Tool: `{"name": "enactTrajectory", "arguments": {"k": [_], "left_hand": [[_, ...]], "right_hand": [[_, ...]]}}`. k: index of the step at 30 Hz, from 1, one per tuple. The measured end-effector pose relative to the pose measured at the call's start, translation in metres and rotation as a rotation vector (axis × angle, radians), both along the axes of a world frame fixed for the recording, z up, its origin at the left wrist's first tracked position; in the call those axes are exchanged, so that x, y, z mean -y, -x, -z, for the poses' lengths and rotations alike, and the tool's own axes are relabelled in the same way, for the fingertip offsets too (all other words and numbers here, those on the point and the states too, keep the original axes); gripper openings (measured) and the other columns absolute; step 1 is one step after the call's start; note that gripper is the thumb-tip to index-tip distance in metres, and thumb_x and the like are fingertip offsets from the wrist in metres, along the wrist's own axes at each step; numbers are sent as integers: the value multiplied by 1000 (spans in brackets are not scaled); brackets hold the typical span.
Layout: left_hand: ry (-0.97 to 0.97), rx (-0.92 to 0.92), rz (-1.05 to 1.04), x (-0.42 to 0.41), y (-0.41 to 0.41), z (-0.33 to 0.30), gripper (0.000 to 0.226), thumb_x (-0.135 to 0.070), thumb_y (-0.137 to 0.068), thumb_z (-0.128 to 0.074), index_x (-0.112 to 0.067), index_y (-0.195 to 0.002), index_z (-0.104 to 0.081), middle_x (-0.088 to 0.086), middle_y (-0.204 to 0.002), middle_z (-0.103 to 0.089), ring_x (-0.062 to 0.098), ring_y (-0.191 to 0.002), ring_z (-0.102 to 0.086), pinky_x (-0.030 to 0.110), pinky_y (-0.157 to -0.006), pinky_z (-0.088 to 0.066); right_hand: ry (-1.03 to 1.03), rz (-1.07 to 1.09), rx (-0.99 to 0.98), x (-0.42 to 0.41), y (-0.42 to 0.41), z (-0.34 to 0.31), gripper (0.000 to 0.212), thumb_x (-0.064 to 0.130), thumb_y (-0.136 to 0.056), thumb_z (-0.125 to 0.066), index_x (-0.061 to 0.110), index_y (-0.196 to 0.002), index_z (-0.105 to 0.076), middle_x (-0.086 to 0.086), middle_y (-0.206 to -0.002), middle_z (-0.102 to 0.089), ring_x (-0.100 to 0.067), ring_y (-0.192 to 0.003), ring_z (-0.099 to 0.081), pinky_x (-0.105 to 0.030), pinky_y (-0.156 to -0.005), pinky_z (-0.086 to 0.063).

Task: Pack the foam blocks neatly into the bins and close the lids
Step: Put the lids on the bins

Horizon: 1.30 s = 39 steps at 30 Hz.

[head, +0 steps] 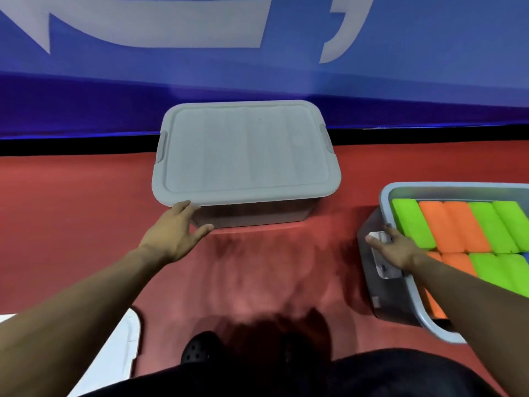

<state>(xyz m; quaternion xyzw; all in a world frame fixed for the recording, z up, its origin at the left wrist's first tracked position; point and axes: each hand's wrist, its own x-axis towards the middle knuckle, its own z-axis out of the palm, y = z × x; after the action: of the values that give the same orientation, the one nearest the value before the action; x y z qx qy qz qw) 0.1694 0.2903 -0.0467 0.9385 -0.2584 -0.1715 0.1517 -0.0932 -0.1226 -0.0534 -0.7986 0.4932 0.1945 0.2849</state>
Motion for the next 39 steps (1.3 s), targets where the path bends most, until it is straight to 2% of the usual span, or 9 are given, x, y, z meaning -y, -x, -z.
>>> {"name": "enactTrajectory", "arguments": {"k": [4, 9, 12, 17, 23, 27, 32, 36, 39], "left_hand": [[-17, -118, 19, 4, 37, -18, 77, -64, -95, -53, -16, -154, -41, 5, -162, -34, 22, -148, -36, 39, -123, -28], [138, -317, -35, 29, 77, -43, 61, -53, -98, -59, -14, -143, -55, 2, -145, -56, 22, -131, -55, 35, -113, -40], [303, -593, -205, 47, 103, -48, 43, -45, -100, -60, -9, -121, -68, 2, -114, -69, 18, -105, -65, 39, -100, -50], [471, -986, -431, 78, 134, -47, 44, -41, -106, -52, -3, -122, -66, 7, -105, -71, 20, -80, -63, 34, -78, -51], [479, -1215, -567, 94, 150, -32, 49, -54, -107, -33, -13, -98, -59, 4, -90, -59, 18, -75, -57, 30, -71, -49], [508, -1206, -706, 88, 151, -21, 51, -59, -105, -37, -14, -87, -55, 0, -74, -47, 14, -59, -43, 25, -55, -37], [535, -1218, -721, 77, 132, -2, 60, -63, -104, -32, -13, -98, -66, 6, -95, -63, 20, -85, -56, 32, -81, -47], [556, -1227, -740, 85, 136, 4, 56, -58, -105, -36, -12, -94, -67, 7, -93, -68, 20, -85, -62, 33, -80, -53], [557, -1240, -729, 83, 132, 0, 59, -55, -106, -34, -11, -83, -65, 1, -60, -68, 15, -59, -62, 26, -61, -54]], "right_hand": [[-77, 11, 76, -14, 27, -6, 64, 62, -93, -53, 10, -127, -67, -15, -133, -64, -30, -123, -59, -29, -96, -40], [-272, 12, 6, -25, 25, -13, 121, 101, -42, -59, 8, -121, -69, -10, -102, -75, -22, -71, -66, -25, -60, -45], [-403, -21, -68, -58, 13, -28, 116, 98, -42, -59, 13, -121, -67, 0, -67, -68, -17, -56, -59, -26, -57, -41], [-547, -112, -122, -119, -14, -42, 102, 94, -72, -42, 23, -144, -49, -11, -144, -52, -25, -94, -58, -36, -80, -47], [-702, -66, 85, -184, -33, -29, 96, 98, -63, -43, 33, -132, -60, -7, -138, -61, -24, -102, -65, -33, -91, -52], [-828, -26, 234, -199, -43, -19, 49, 79, -89, -39, 44, -120, -54, 10, -127, -60, -25, -105, -69, -46, -109, -46], [-922, 0, 229, -203, -56, -11, 116, 92, -50, -57, 34, -149, -40, -8, -154, -46, -39, -122, -60, -46, -104, -48], [-861, -117, 142, -199, -63, -20, 85, 84, -83, -38, 34, -152, -36, -2, -152, -49, -28, -128, -58, -40, -105, -42], [-661, -388, 56, -192, -76, -26, 63, 66, -100, -27, 24, -142, -49, -3, -145, -57, -26, -124, -60, -37, -93, -44]]}}
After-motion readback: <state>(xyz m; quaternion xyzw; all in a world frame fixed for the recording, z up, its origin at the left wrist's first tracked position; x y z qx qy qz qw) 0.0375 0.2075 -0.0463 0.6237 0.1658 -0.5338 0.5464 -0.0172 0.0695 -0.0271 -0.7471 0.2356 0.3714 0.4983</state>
